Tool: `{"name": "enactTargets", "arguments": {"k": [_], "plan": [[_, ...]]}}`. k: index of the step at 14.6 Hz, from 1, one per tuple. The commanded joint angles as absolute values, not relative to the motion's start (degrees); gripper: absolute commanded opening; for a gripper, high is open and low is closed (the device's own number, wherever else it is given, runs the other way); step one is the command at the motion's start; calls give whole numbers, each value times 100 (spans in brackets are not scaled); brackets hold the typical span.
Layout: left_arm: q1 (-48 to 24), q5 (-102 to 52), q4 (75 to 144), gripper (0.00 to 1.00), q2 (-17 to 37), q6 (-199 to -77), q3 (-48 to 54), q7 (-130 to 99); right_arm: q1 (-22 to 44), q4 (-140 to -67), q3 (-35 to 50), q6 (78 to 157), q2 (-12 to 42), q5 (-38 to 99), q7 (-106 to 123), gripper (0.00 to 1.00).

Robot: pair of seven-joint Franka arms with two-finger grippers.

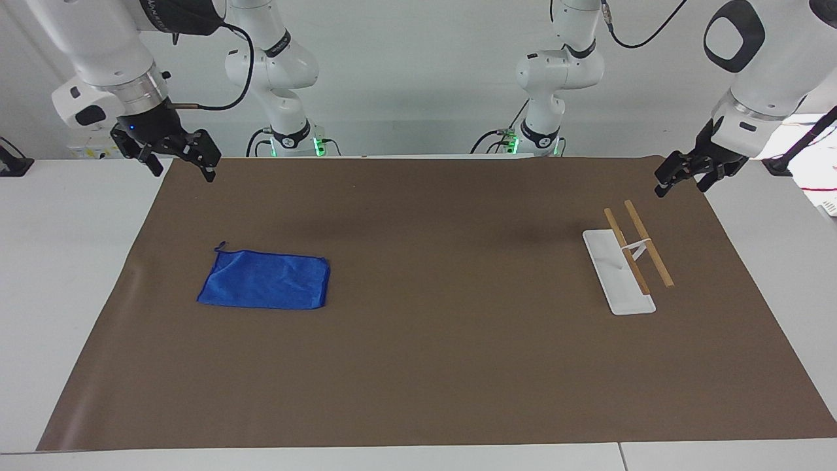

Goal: Right arm passes towel to left arm to hang
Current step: 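Reach the right gripper down onto the blue towel and grasp it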

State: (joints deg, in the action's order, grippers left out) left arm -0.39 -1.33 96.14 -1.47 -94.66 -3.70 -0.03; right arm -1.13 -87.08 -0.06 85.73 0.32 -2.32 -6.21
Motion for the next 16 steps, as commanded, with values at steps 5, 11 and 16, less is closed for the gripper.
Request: {"name": "enactTargets", "arguments": {"k": [5, 11, 16], "plan": [[-62, -44, 9756, 100, -308, -9422, -378, -9, -132, -9533, 18, 9235, -306, -123, -545, 100], [-62, -44, 9756, 100, -299, -9422, -378, -9, -237, -11590, 9, 11379, -520, -123, -642, 100], [-62, -44, 9756, 100, -308, -9422, -378, -9, -386, -12646, 18, 13181, 42, -106, -642, 100]]}}
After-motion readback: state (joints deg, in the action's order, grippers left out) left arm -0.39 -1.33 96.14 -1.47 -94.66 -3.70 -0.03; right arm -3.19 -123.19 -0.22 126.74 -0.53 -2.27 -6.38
